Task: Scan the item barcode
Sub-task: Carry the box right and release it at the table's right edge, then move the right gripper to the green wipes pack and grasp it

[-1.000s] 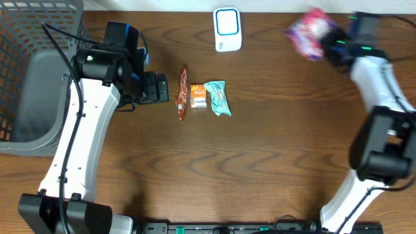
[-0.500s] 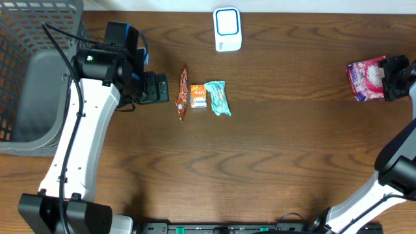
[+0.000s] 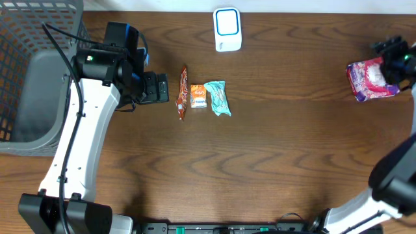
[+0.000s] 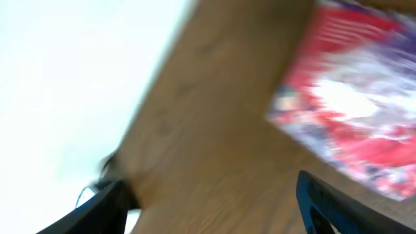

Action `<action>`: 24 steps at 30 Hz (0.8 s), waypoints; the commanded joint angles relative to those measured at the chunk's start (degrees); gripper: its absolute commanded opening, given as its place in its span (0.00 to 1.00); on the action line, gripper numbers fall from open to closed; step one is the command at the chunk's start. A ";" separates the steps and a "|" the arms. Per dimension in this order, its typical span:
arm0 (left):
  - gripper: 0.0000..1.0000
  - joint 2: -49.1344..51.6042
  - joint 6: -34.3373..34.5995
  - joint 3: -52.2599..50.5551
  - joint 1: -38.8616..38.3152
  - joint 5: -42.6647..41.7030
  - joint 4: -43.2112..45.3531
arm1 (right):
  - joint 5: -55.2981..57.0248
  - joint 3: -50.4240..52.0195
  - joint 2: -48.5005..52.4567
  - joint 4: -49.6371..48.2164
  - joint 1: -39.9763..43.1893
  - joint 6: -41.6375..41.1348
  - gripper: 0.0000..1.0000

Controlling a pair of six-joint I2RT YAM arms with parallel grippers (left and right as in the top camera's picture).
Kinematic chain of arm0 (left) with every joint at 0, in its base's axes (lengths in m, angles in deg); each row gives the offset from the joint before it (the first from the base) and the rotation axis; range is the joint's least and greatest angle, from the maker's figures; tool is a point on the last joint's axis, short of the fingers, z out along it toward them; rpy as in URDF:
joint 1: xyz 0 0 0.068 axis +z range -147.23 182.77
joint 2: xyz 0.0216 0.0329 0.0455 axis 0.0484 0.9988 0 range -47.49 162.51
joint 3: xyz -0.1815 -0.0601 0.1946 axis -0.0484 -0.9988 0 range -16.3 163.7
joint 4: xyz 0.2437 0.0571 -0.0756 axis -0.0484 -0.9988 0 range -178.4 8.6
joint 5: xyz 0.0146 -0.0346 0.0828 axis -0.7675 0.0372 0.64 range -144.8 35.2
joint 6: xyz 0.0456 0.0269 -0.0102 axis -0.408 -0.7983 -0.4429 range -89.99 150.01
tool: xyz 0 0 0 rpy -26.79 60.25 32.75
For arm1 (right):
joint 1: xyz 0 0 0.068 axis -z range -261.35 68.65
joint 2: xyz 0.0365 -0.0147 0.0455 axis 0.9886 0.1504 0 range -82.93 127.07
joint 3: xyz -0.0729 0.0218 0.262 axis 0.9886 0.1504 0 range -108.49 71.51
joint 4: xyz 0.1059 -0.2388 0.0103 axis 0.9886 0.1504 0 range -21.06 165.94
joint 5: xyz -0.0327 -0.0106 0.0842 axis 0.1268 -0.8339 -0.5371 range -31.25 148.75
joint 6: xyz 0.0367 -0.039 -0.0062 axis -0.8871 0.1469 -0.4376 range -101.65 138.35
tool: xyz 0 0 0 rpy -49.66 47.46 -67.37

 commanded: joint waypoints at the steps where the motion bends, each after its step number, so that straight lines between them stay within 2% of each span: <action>1: 0.98 0.11 0.28 -0.20 0.02 0.57 -0.13 | -7.72 -0.55 -6.99 1.57 -4.26 13.40 0.79; 6: 0.98 0.11 0.28 -0.20 0.02 0.57 -0.13 | -9.81 -0.55 -8.72 7.63 -11.69 17.79 0.91; 11: 0.98 0.11 0.28 -0.20 0.02 0.57 -0.13 | -9.44 -0.52 -6.80 14.53 -20.52 23.78 0.94; 12: 0.98 0.11 0.28 -0.20 0.02 0.57 -0.13 | -8.94 -0.52 -6.21 15.26 -22.34 24.33 0.99; 18: 0.98 0.11 0.28 -0.20 0.02 0.57 -0.13 | -2.99 -0.52 -0.68 16.61 -34.42 24.39 0.99; 24: 0.98 0.11 0.28 -0.20 0.02 0.57 -0.13 | -1.60 -0.52 5.55 12.52 -43.36 24.41 0.99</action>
